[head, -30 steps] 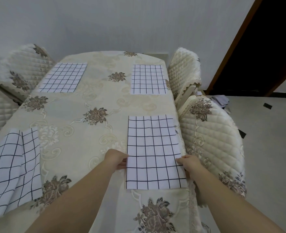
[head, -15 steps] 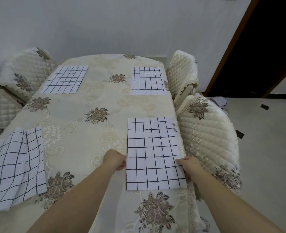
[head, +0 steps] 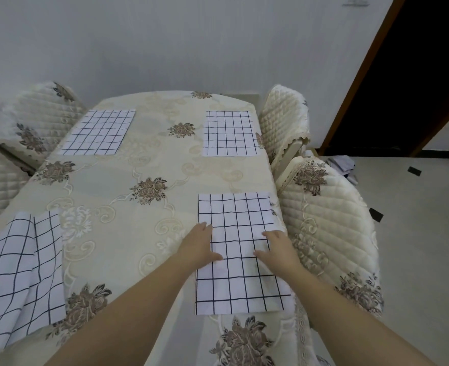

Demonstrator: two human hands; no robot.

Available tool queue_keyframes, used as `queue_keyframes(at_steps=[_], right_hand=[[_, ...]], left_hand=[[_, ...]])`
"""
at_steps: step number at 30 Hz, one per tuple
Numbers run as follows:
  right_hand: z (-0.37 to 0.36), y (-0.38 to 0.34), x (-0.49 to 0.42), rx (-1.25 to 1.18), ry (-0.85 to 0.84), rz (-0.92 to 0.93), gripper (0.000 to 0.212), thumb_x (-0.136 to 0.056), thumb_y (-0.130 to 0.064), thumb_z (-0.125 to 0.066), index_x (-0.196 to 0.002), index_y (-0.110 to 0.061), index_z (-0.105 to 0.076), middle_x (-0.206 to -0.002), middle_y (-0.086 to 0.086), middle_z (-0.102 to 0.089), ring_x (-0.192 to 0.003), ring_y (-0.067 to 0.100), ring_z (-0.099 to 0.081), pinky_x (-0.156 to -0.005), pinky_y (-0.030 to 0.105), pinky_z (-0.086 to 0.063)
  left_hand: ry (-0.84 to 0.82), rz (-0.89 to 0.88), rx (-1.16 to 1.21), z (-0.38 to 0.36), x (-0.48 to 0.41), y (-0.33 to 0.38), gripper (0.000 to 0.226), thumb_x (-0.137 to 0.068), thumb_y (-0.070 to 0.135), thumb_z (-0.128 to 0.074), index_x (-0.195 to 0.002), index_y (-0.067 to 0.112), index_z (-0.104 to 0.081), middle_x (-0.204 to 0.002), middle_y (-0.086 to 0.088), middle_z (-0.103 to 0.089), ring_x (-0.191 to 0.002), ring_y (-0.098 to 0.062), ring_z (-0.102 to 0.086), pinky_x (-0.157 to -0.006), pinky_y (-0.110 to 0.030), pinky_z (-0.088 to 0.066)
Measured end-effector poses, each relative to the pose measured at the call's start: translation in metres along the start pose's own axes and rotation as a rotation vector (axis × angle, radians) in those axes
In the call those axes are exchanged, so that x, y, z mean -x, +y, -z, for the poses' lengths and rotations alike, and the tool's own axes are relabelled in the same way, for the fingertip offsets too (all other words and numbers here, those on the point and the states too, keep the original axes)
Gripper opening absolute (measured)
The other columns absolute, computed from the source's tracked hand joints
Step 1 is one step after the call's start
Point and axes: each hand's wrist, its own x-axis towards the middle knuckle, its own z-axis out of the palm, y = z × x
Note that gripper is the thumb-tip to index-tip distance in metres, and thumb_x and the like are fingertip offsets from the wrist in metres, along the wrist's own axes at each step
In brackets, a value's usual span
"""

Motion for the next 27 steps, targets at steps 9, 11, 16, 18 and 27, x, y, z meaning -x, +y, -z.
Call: queue_keyframes(at_steps=[9,11,16,18,27], right_hand=[[-0.05,-0.03,-0.005,0.372,-0.281,0.306,0.086,-0.084,-0.043,-0.063,-0.152,-0.03,-0.012,-0.162,0.001,0.001,-0.149,0.026,0.006,-0.12,0.047,-0.005],[-0.051,-0.027,-0.007,0.387,-0.294,0.31,0.09,-0.083,-0.05,-0.063,-0.152,-0.031,-0.01,-0.162,0.0,0.005,-0.149,0.024,0.008,-0.12,0.047,-0.004],[-0.038,-0.014,-0.009,0.407,-0.288,0.273,0.099,-0.077,-0.054,-0.068,-0.152,-0.032,-0.009,-0.162,0.0,0.007,-0.149,0.023,0.007,-0.121,0.045,-0.008],[-0.03,-0.005,-0.009,0.404,-0.292,0.236,0.102,-0.075,-0.053,-0.071,-0.153,-0.031,-0.008,-0.162,0.0,0.008,-0.149,0.022,0.006,-0.121,0.043,-0.012],[-0.008,0.023,0.013,0.437,-0.208,0.109,0.095,-0.084,-0.053,-0.062,-0.153,-0.019,-0.006,-0.161,0.011,0.001,-0.149,0.026,0.0,-0.12,0.04,-0.015]], left_hand=[[-0.203,-0.013,-0.232,-0.033,-0.004,0.02,0.132,-0.066,0.056,-0.077,-0.151,0.005,0.01,-0.158,-0.022,0.015,-0.146,-0.036,0.017,-0.12,-0.05,-0.004],[-0.215,-0.019,-0.223,-0.038,-0.003,0.015,0.134,-0.066,0.056,-0.078,-0.151,0.005,0.013,-0.157,-0.022,0.02,-0.145,-0.036,0.021,-0.12,-0.049,-0.002],[-0.215,-0.031,-0.189,-0.04,-0.002,0.01,0.136,-0.065,0.054,-0.08,-0.151,0.005,0.014,-0.156,-0.021,0.023,-0.144,-0.035,0.024,-0.12,-0.05,-0.001],[-0.216,-0.034,-0.173,-0.038,0.0,0.01,0.136,-0.065,0.053,-0.08,-0.151,0.005,0.014,-0.156,-0.021,0.024,-0.144,-0.034,0.025,-0.12,-0.05,0.0],[-0.103,-0.073,-0.109,-0.036,0.012,0.01,0.119,-0.075,0.053,-0.072,-0.152,0.004,0.003,-0.159,-0.016,0.018,-0.146,-0.031,0.02,-0.121,-0.046,-0.003]])
